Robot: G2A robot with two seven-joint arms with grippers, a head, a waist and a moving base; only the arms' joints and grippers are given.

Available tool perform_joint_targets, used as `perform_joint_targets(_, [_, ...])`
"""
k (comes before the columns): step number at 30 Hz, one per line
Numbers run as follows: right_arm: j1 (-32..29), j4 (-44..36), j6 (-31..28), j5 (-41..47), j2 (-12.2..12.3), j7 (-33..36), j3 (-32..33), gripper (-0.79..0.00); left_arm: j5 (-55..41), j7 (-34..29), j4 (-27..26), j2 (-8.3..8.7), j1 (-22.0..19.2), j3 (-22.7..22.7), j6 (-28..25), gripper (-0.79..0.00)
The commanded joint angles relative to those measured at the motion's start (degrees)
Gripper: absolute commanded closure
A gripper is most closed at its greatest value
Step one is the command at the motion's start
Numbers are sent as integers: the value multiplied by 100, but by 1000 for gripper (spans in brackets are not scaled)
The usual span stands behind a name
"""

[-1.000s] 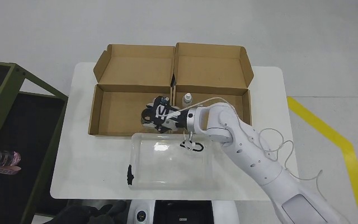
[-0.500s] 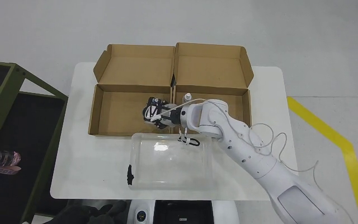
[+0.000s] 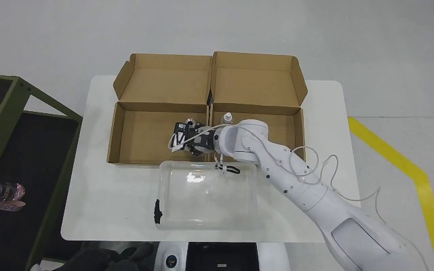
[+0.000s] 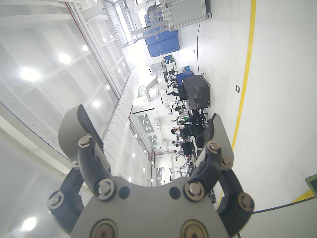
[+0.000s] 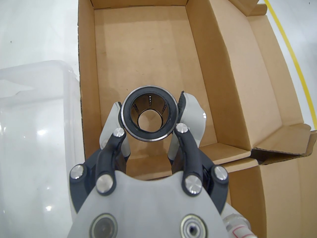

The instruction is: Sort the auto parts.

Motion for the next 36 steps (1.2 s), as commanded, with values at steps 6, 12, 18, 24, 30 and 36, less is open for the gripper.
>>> perform_joint_targets(6, [58,168,7,-147,-62,44,-61,0,0,0,0,0,0,0,0,-785])
perform_joint_targets(12, [75,279,-55,-233,-101,106,-91,-22,0,0,0,0,0,0,0,-785])
perform_joint_targets(18, [90,350,-117,-263,-142,138,-106,-114,0,0,0,0,0,0,0,-785])
perform_joint_targets(24, [103,411,-144,-267,-181,200,-103,-271,0,0,0,0,0,0,0,-785])
perform_joint_targets(30, [106,453,-164,-288,-209,249,-84,-360,0,0,0,0,0,0,0,-785])
perform_joint_targets(36, [102,458,-182,-326,-228,286,-47,-474,0,0,0,0,0,0,0,-785])
